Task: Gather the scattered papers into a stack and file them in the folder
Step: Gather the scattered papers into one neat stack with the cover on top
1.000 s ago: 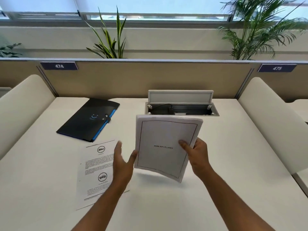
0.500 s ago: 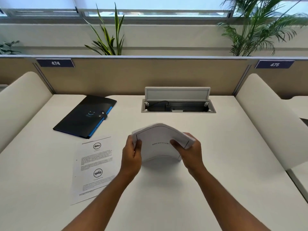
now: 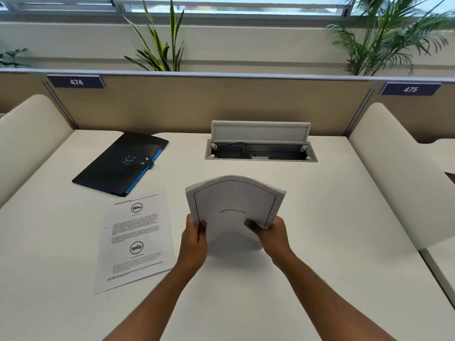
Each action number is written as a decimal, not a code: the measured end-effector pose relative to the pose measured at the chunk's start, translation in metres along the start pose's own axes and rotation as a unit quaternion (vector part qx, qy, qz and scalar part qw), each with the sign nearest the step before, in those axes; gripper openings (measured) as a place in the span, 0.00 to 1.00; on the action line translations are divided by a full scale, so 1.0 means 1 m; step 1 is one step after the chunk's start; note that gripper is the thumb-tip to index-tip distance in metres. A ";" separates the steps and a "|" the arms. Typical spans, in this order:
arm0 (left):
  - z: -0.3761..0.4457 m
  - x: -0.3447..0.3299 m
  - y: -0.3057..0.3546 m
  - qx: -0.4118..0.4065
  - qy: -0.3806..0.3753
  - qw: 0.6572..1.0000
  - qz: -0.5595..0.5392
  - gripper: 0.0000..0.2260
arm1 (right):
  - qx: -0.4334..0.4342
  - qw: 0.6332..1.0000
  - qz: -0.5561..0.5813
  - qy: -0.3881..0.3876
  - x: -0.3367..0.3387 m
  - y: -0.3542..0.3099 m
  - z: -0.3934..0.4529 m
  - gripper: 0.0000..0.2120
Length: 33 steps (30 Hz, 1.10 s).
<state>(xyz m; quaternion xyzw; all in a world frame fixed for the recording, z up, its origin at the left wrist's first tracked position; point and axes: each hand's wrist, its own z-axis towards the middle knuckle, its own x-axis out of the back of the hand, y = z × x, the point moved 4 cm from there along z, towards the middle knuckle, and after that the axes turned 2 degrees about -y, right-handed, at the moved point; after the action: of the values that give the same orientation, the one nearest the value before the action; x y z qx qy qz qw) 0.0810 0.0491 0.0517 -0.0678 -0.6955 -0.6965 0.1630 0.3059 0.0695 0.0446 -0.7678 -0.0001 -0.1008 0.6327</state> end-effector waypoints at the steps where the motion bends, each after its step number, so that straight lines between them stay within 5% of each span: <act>1: 0.000 -0.002 -0.007 0.016 -0.003 1.000 0.006 0.10 | -0.009 1.000 -0.013 0.002 -0.001 0.003 0.001 0.09; 14: 0.008 -0.025 -0.013 0.143 -0.016 0.988 -0.053 0.07 | -0.041 0.999 0.015 -0.003 0.024 0.022 0.002 0.15; 19: 0.017 -0.044 -0.021 0.188 -0.023 0.982 0.013 0.10 | -0.083 0.996 -0.023 0.018 0.036 0.033 0.009 0.07; 33: 0.051 -0.065 -0.046 0.252 -0.018 0.964 0.086 0.09 | -0.176 0.983 -0.015 -0.056 0.047 0.062 0.052 0.08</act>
<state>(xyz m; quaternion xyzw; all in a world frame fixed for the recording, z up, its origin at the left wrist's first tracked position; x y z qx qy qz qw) 0.1203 0.1072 -0.0111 -0.0965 -0.8429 -0.4807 0.2216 0.3682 0.1018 -0.0177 -0.8716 -0.0288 -0.0658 0.4849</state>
